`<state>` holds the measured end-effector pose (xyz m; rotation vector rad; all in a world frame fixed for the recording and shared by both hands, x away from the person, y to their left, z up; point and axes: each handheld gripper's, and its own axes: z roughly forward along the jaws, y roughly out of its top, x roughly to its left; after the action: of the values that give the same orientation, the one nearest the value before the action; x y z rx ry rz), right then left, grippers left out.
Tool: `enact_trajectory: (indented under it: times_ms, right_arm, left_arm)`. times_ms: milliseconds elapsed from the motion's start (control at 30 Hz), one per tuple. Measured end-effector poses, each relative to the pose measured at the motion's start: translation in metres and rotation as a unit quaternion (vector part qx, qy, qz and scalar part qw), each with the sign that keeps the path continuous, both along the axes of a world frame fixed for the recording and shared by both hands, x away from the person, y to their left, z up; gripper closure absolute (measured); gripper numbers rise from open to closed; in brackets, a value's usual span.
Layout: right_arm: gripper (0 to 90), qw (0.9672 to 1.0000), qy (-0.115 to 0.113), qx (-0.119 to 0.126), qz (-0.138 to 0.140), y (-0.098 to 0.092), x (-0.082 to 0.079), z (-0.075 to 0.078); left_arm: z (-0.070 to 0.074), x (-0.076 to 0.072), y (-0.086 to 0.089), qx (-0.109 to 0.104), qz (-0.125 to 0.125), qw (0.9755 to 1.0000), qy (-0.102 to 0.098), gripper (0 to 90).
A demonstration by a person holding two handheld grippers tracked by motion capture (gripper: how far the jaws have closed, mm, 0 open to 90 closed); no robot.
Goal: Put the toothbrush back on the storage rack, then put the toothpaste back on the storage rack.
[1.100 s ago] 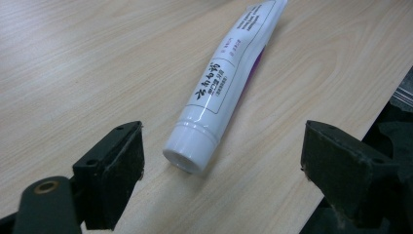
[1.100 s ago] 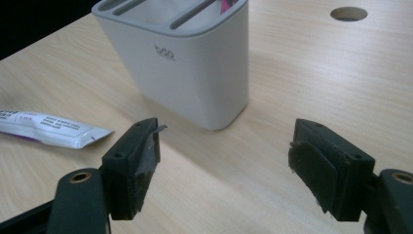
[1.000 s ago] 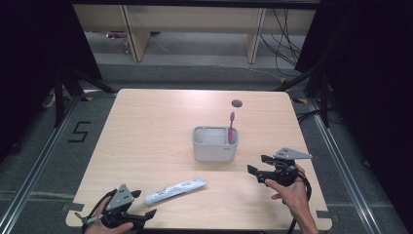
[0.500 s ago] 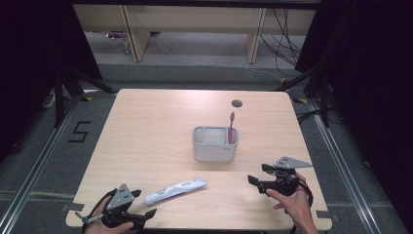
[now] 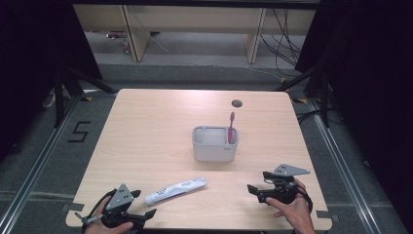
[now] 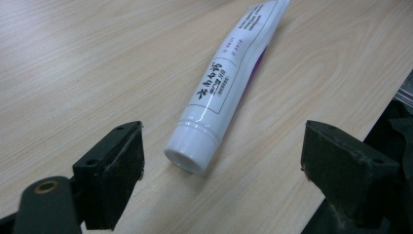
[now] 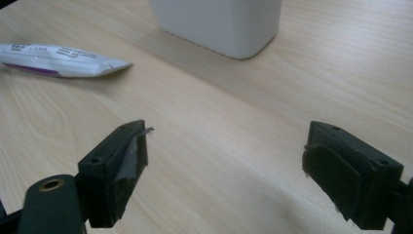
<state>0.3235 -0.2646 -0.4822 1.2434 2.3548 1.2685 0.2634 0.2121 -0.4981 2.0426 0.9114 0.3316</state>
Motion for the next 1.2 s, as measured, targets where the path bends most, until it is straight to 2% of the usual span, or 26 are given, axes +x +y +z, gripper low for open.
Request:
enact_trajectory:
  times_ms: [67, 100, 133, 167, 200, 233, 300, 333, 367, 433, 533, 600, 633, 733, 767, 800, 833, 867, 933, 967, 1033, 1067, 1100, 1133, 1167, 1200]
  right_arm:
    - [16.5, 1.0000, -0.006, -0.004, 0.007, 0.000, -0.001, -0.002]
    - [16.5, 0.9999, 0.008, -0.009, -0.003, 0.000, -0.005, 0.000]
    - [16.5, 0.9997, -0.013, -0.020, 0.001, -0.001, -0.004, -0.001]
    - [16.6, 0.9999, 0.009, -0.011, 0.000, 0.001, -0.006, -0.001]
    - [16.6, 0.9999, 0.009, -0.011, 0.000, 0.001, -0.006, -0.001]
    - [16.5, 0.9996, -0.009, -0.026, 0.003, -0.001, -0.007, -0.002]
    - [16.6, 0.9998, 0.008, -0.018, 0.003, 0.000, -0.011, -0.002]
    - [16.6, 0.9998, 0.004, -0.016, 0.007, 0.000, -0.012, -0.003]
    - [16.6, 0.9995, -0.002, -0.027, 0.014, -0.002, -0.012, -0.002]
    - [16.7, 0.9998, 0.011, -0.014, 0.003, 0.000, -0.017, -0.003]
    - [16.7, 0.9998, 0.004, -0.017, 0.014, -0.002, -0.018, -0.004]
    - [16.7, 0.9998, 0.020, -0.009, -0.002, -0.001, -0.026, -0.004]
    - [16.7, 0.9996, -0.002, -0.024, 0.012, -0.004, -0.024, -0.005]
    - [16.7, 0.9996, 0.017, -0.021, 0.004, -0.005, -0.030, -0.006]
    - [16.7, 0.9998, 0.013, -0.017, 0.006, -0.005, -0.030, -0.007]
    - [16.7, 0.9996, 0.006, -0.024, 0.015, -0.007, -0.031, -0.007]
    - [16.7, 0.9995, 0.000, -0.029, 0.009, -0.007, -0.032, -0.007]
    - [16.7, 0.9997, 0.012, -0.018, 0.007, -0.006, -0.035, -0.008]
    - [16.7, 0.9995, 0.011, -0.017, 0.022, -0.009, -0.035, -0.008]
    - [16.7, 0.9996, 0.015, -0.018, 0.016, -0.009, -0.038, -0.008]
    - [16.7, 0.9995, 0.004, -0.031, 0.007, -0.011, -0.041, -0.008]
    - [16.7, 0.9997, 0.013, -0.020, 0.010, -0.011, -0.042, -0.010]
    - [16.7, 0.9994, 0.019, -0.019, 0.021, -0.012, -0.042, -0.010]
    - [16.7, 0.9996, 0.013, -0.026, 0.004, -0.011, -0.045, -0.011]
    - [16.7, 0.9993, 0.007, -0.037, 0.007, -0.013, -0.045, -0.010]
    - [16.7, 0.9994, 0.022, -0.026, 0.000, -0.012, -0.047, -0.011]
  left_arm:
    - [0.000, 0.000, 0.000, 0.001, -0.001, 1.0000, 0.001, 15.5]
    - [0.000, 0.000, 0.001, 0.005, -0.003, 1.0000, 0.002, 15.5]
    - [0.001, 0.000, 0.001, 0.007, -0.003, 1.0000, 0.003, 15.5]
    - [0.001, 0.000, 0.001, 0.007, -0.002, 1.0000, 0.003, 15.6]
    - [0.001, 0.000, 0.001, 0.007, -0.002, 1.0000, 0.003, 15.5]
    - [0.000, 0.000, 0.000, 0.000, 0.000, 1.0000, 0.000, 15.5]
    - [0.001, 0.000, 0.001, 0.007, -0.004, 1.0000, 0.003, 15.5]
    - [0.001, 0.000, 0.001, 0.006, -0.003, 1.0000, 0.003, 15.5]
    - [0.000, 0.000, 0.000, 0.002, -0.001, 1.0000, 0.003, 15.6]
    - [0.000, 0.000, 0.001, 0.005, -0.004, 1.0000, 0.002, 15.5]
    - [0.000, 0.000, 0.001, 0.007, -0.003, 1.0000, 0.003, 15.5]
    - [0.001, 0.000, 0.000, 0.007, -0.003, 1.0000, 0.003, 15.6]
    - [0.000, 0.000, -0.001, -0.004, 0.002, 1.0000, 0.002, 15.5]
    - [0.000, 0.000, 0.000, 0.000, -0.001, 1.0000, 0.001, 15.5]
    - [0.000, 0.000, 0.000, 0.000, -0.001, 1.0000, 0.001, 15.5]
    - [0.000, 0.000, 0.000, 0.000, -0.001, 1.0000, 0.001, 15.5]
    - [0.000, 0.000, 0.000, 0.002, -0.003, 1.0000, 0.001, 15.5]
    - [0.000, -0.001, 0.000, 0.003, -0.003, 1.0000, 0.002, 15.5]
    - [0.000, -0.001, -0.001, 0.003, -0.003, 1.0000, 0.003, 15.5]
    - [0.000, -0.001, -0.001, 0.003, -0.002, 1.0000, 0.003, 15.6]
    - [0.000, 0.000, 0.000, 0.002, -0.001, 1.0000, 0.002, 15.5]
    - [0.000, 0.000, 0.000, 0.002, -0.001, 1.0000, 0.002, 15.5]
    - [0.000, -0.001, 0.000, 0.007, 0.000, 1.0000, 0.002, 15.5]
    - [0.000, -0.001, 0.000, 0.008, -0.001, 1.0000, 0.002, 15.6]
    - [0.000, -0.001, 0.000, 0.008, -0.001, 1.0000, 0.003, 15.5]
    - [0.000, 0.000, -0.001, 0.006, 0.003, 1.0000, 0.005, 15.5]
